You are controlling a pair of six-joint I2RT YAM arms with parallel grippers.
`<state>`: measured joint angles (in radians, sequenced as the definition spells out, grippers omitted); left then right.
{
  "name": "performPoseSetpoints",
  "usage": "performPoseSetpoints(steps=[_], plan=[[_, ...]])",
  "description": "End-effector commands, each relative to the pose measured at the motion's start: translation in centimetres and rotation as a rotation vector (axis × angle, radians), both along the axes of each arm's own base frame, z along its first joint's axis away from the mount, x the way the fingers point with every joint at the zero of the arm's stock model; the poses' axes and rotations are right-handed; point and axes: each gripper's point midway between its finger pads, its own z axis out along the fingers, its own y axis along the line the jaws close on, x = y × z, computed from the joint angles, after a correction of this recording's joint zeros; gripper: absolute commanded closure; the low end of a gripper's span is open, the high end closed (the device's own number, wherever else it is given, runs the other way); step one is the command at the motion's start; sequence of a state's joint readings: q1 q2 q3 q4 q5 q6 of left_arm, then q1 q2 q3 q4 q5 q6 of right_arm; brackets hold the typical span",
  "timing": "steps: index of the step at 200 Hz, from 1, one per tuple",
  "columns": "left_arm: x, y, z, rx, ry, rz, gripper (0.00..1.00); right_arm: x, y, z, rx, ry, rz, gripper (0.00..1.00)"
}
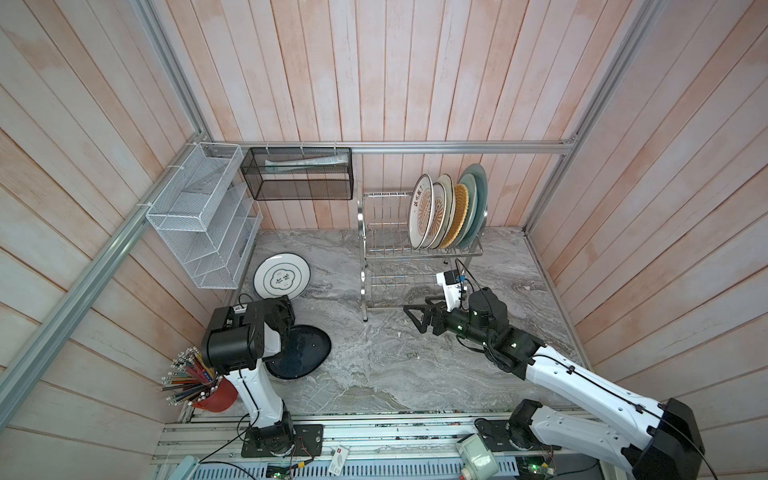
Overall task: Load the plates into the dish rack
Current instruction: 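Move the left gripper to the white green-rimmed plate while the right arm nears the rack, then grasp the white green-rimmed plate rim with the left gripper and tilt it upright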
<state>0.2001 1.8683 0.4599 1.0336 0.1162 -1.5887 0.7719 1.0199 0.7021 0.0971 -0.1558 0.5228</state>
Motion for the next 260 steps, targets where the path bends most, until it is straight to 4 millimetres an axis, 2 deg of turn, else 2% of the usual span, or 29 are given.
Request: performPoseSetpoints(steps=[1, 48, 92, 137, 190, 232, 260], plan=[[1.0, -0.9, 3.6, 0.046, -0.105, -0.081, 1.0, 0.2, 0.1, 1.4, 0.016, -0.024, -0.008, 0.02], [0.9, -2.8, 5.3, 0.04, -0.129, -0.187, 1.0, 0.4, -0.4, 1.5, 0.0, -0.036, -0.031, 0.02], [-1.1, -4.4, 7.2, 0.092, -0.1, -0.286, 1.0, 0.6, -0.6, 1.7, -0.003, -0.04, -0.038, 0.02], [-4.7, -4.9, 9.6, 0.169, -0.035, -0.316, 1.0, 0.6, -0.6, 2.0, 0.001, -0.048, -0.032, 0.02], [-9.5, -7.0, 12.8, 0.207, -0.026, -0.418, 1.0, 0.3, -0.5, 1.9, 0.019, -0.037, -0.006, 0.02], [-14.0, -9.4, 13.7, 0.258, 0.008, -0.564, 1.0, -0.2, -1.1, 1.8, 0.015, -0.026, -0.005, 0.02], [-16.3, -11.6, 14.4, 0.281, -0.032, -0.691, 1.0, -0.3, -1.4, 1.4, 0.002, 0.003, 0.006, 0.02]])
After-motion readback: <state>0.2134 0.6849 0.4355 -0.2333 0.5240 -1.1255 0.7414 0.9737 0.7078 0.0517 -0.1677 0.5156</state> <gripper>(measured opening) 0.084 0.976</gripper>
